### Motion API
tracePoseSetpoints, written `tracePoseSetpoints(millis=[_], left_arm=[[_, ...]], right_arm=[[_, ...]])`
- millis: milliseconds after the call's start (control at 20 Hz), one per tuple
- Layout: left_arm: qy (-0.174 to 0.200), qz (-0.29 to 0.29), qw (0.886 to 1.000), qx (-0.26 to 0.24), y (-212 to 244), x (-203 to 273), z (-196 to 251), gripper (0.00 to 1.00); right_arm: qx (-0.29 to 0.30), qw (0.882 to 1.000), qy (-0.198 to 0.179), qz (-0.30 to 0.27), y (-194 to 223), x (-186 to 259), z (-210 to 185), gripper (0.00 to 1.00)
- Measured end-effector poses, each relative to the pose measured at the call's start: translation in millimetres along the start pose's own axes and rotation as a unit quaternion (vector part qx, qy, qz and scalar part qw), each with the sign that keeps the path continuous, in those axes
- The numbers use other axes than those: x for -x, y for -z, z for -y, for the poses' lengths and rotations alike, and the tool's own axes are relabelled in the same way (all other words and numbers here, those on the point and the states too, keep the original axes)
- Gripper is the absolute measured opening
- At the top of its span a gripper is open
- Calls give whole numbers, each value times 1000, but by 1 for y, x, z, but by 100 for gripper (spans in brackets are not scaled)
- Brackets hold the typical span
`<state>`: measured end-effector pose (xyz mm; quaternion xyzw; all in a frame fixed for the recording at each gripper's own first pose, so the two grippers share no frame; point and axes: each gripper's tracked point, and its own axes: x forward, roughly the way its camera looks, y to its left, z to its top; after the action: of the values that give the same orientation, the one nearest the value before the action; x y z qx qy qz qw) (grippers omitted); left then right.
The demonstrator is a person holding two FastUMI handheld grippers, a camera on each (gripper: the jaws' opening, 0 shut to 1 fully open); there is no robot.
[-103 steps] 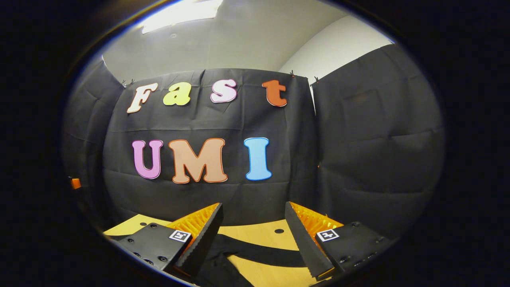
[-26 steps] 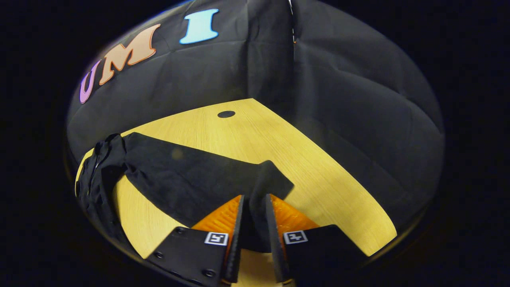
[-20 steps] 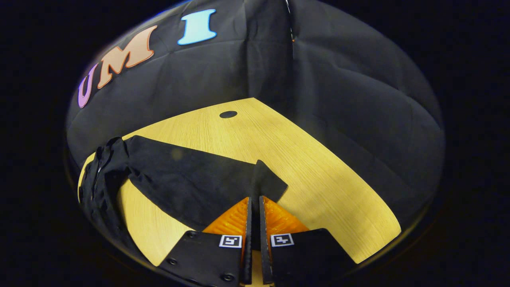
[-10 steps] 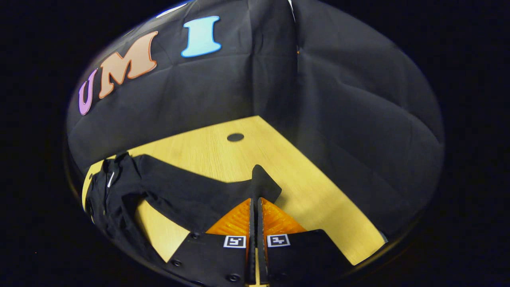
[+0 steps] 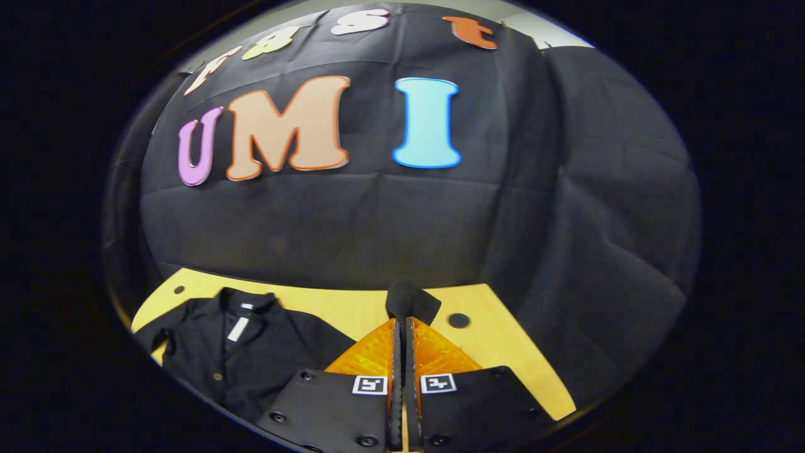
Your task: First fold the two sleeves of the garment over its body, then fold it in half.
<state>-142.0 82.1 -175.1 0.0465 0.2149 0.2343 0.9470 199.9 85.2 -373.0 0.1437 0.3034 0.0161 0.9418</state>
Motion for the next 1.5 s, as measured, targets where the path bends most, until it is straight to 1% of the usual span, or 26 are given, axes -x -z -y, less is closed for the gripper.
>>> tracePoseSetpoints(millis=[50, 100, 150, 250, 350, 450, 600, 800, 850, 1000, 1100, 1150, 1200, 1250, 1300, 1350, 1400, 1450, 1500], left_arm=[[-4, 1, 1000, -2, -1, 1, -5, 95], [-7, 3, 1000, -5, -2, 2, -9, 94], [-11, 4, 1000, -7, -4, 3, -13, 94], [-22, 5, 1000, -9, -5, 3, -23, 95], [-35, 2, 999, -7, -4, 5, -34, 94], [-46, 0, 999, -2, -3, 9, -44, 94], [-68, -7, 998, 1, 3, 13, -60, 95], [-100, -13, 995, 4, 4, 23, -81, 94], [-107, -15, 994, 5, 5, 27, -86, 94], [-131, -13, 991, 7, 2, 38, -100, 94], [-146, -18, 989, 3, 2, 47, -108, 94], [-152, -17, 988, -1, 0, 50, -109, 94], [-158, -16, 987, -4, -1, 53, -112, 94], [-162, -17, 987, -6, -1, 55, -116, 94], [-165, -18, 986, -8, 1, 57, -118, 94], [-168, -21, 986, -8, 2, 57, -120, 94], [-169, -25, 985, -7, 7, 58, -121, 95], [-169, -27, 985, -4, 9, 58, -119, 94], [-169, -31, 985, 1, 13, 56, -119, 94]], right_arm=[[10, 1000, -13, 6, -9, -8, -25, 5], [18, 999, -25, 13, -18, -14, -45, 2], [22, 999, -40, 21, -29, -18, -70, 5], [27, 996, -75, 31, -46, -21, -123, 5], [51, 993, -101, 43, -57, -24, -170, 5], [76, 987, -131, 55, -60, -23, -223, 5], [83, 979, -181, 47, -49, -23, -302, 5], [82, 972, -218, 25, -33, -34, -375, 5], [88, 970, -224, 20, -30, -38, -390, 5], [101, 967, -236, 5, -8, -49, -417, 5], [105, 966, -237, -8, 7, -61, -433, 5], [108, 965, -238, -19, 17, -68, -439, 6], [110, 965, -237, -30, 29, -75, -443, 4], [108, 964, -237, -43, 39, -82, -447, 5], [102, 964, -241, -56, 49, -86, -450, 6], [93, 961, -252, -68, 54, -85, -454, 4], [86, 960, -256, -77, 59, -90, -453, 12], [81, 959, -261, -78, 58, -89, -451, 16], [81, 958, -263, -77, 61, -91, -451, 25]])
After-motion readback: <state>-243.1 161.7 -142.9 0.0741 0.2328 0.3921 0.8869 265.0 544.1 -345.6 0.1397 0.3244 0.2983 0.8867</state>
